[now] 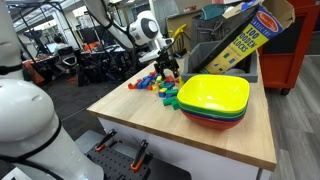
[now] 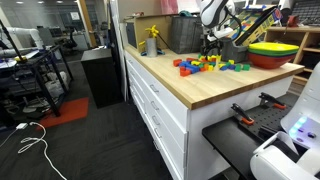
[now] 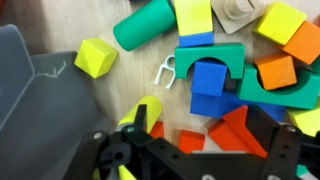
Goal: Pick up the yellow triangular block and move it to the left of the table, pick up the orange rectangular block and move it forward on the table, lay the yellow cylindrical block on the table
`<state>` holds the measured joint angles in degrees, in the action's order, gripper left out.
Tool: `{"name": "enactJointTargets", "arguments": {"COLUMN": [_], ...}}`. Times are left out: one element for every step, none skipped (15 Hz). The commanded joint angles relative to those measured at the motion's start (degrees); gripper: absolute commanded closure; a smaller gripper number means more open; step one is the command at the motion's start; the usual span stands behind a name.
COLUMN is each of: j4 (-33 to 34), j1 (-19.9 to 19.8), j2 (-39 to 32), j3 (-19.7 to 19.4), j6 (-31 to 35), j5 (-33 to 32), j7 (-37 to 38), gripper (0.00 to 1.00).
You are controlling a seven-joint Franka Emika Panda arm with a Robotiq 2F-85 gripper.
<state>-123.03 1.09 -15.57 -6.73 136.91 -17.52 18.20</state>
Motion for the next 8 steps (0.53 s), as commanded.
{"name": "enactJointTargets", "arguments": {"j4": [2.4, 2.8, 3.1, 3.5, 4.0, 4.4, 4.7, 4.9], "j1": [0.0, 0.0, 0.1, 0.1, 0.0, -0.2, -0.5, -0.7], "j2": [-1.7, -1.6, -1.5, -1.5, -1.6, -1.8, -2.1, -2.4], "j3": [-0.6, -0.6, -0.6, -0.6, -0.6, -0.5, -0.5, -0.5], "j6": [0.4, 0.3, 0.4, 0.4, 0.4, 0.3, 0.3, 0.4], "j5": [-1.7, -1.8, -2.4, -2.7, -2.6, -2.3, -1.9, -1.3], "j7": [-0.4, -0.6, -0.6, -0.8, -1.1, -1.3, -1.6, -1.9], "gripper": [0.0, 0.0, 0.0, 0.0, 0.0, 0.0, 0.0, 0.0]}}
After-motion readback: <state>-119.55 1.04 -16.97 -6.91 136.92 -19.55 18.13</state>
